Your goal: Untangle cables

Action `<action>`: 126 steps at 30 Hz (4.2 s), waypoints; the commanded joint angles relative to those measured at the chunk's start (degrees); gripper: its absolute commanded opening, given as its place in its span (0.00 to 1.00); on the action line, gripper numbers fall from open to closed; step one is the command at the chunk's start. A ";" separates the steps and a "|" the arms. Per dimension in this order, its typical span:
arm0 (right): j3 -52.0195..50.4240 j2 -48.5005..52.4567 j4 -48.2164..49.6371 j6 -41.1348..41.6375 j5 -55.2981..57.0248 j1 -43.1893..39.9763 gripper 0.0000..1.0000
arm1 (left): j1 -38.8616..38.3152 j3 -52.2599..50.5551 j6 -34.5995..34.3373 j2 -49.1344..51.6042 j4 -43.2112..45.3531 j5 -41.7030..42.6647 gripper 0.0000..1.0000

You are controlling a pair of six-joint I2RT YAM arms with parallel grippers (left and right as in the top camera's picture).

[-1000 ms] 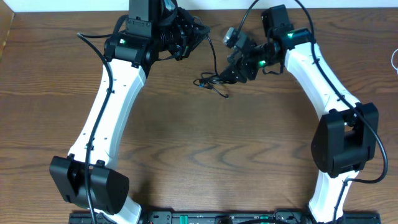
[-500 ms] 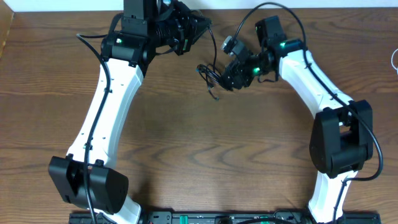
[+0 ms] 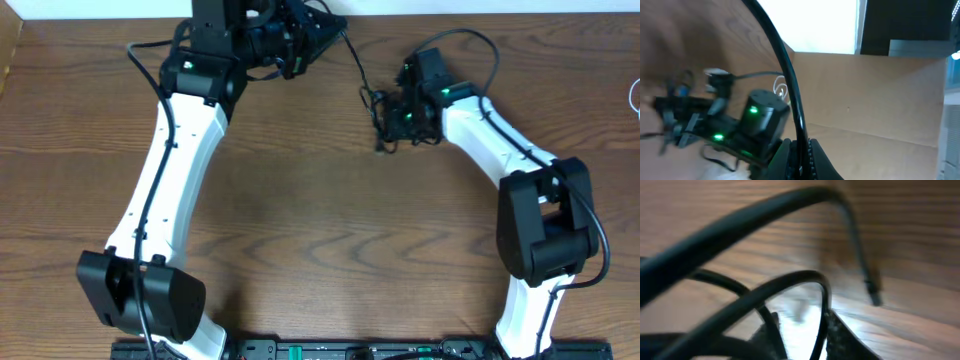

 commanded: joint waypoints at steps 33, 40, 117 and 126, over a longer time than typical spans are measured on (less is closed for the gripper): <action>-0.72 -10.69 -8.35 -11.28 -6.01 -5.81 0.01 | -10.01 -2.14 40.54 3.19 -23.08 -15.15 0.68; -0.72 -10.69 -8.35 -11.30 -5.99 -5.25 0.01 | -15.39 -2.14 35.67 6.75 -15.56 -14.64 0.68; -0.74 -12.35 -5.16 -21.20 -26.67 -13.14 0.63 | -10.27 -2.12 49.00 15.21 -7.52 17.46 0.08; -0.72 -12.35 -4.00 -18.82 -21.64 -9.53 0.52 | -8.83 -2.12 42.88 15.21 -5.68 17.70 0.08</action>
